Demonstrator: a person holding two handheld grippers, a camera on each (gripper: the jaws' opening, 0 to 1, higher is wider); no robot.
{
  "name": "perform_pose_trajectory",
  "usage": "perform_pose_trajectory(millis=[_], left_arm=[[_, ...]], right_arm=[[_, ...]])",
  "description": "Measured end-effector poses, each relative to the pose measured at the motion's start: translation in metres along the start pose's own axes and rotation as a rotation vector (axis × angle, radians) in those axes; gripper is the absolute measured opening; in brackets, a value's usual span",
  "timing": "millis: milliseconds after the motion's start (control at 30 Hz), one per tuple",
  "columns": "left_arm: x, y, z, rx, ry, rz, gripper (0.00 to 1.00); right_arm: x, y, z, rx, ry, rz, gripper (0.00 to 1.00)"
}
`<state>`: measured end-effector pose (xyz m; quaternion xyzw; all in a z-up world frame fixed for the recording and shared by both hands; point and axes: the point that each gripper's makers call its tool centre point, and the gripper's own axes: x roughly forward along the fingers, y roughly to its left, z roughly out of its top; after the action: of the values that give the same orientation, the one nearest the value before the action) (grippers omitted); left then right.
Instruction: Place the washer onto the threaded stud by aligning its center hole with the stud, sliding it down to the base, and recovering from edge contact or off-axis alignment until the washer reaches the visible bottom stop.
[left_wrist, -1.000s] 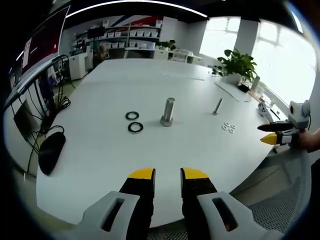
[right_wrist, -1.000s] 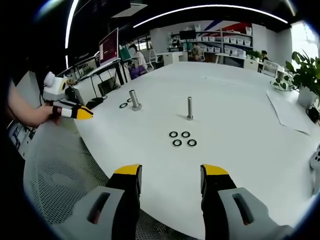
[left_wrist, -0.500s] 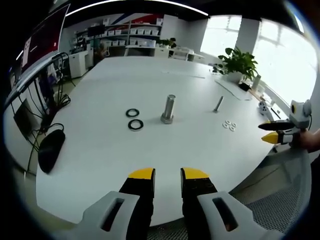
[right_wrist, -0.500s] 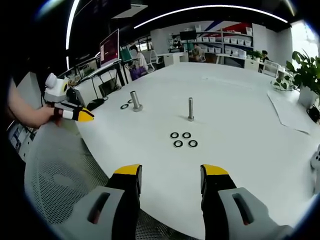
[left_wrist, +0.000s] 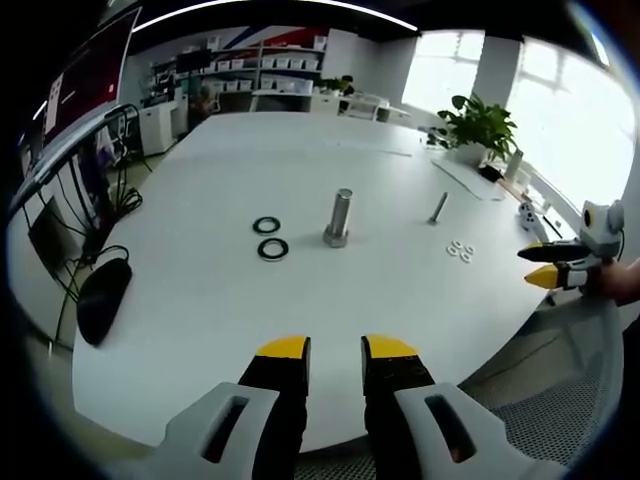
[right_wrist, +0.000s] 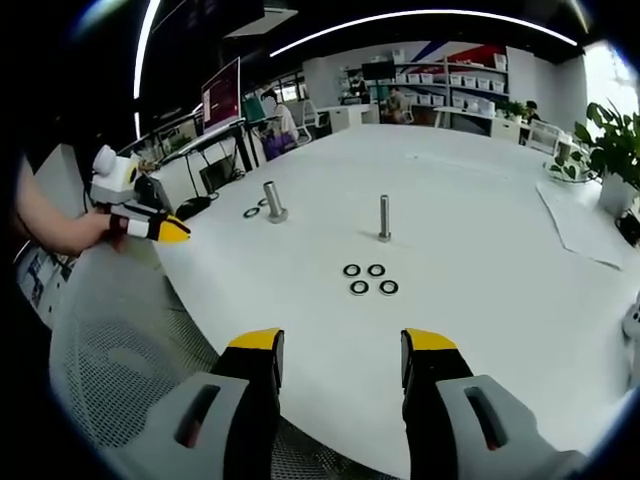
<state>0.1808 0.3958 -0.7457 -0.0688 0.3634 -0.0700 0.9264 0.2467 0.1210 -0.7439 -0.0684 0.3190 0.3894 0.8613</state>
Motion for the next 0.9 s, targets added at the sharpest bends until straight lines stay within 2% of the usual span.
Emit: perform_pose_trajectory(millis=[300, 400, 533, 633, 733, 900], left_arm=[[0.002, -0.003, -0.003, -0.003, 0.016, -0.021, 0.19], [0.002, -0.004, -0.003, -0.003, 0.016, -0.023, 0.19], [0.002, -0.005, -0.004, -0.002, 0.026, -0.028, 0.19], [0.003, -0.006, -0.006, 0.000, 0.034, -0.038, 0.19], [0.003, -0.008, -0.007, -0.001, 0.042, -0.044, 0.19], [0.003, -0.010, -0.007, -0.008, 0.039, -0.059, 0.19]], right_arm=[[0.000, -0.001, -0.002, 0.003, 0.012, -0.008, 0.50], [0.001, 0.003, -0.001, -0.032, 0.010, 0.004, 0.51], [-0.001, 0.000, 0.001, 0.001, -0.003, 0.002, 0.51], [0.000, 0.002, 0.000, -0.020, 0.002, 0.005, 0.52], [-0.001, -0.002, 0.001, 0.006, -0.005, -0.007, 0.52], [-0.001, 0.000, 0.001, -0.007, -0.003, -0.005, 0.52]])
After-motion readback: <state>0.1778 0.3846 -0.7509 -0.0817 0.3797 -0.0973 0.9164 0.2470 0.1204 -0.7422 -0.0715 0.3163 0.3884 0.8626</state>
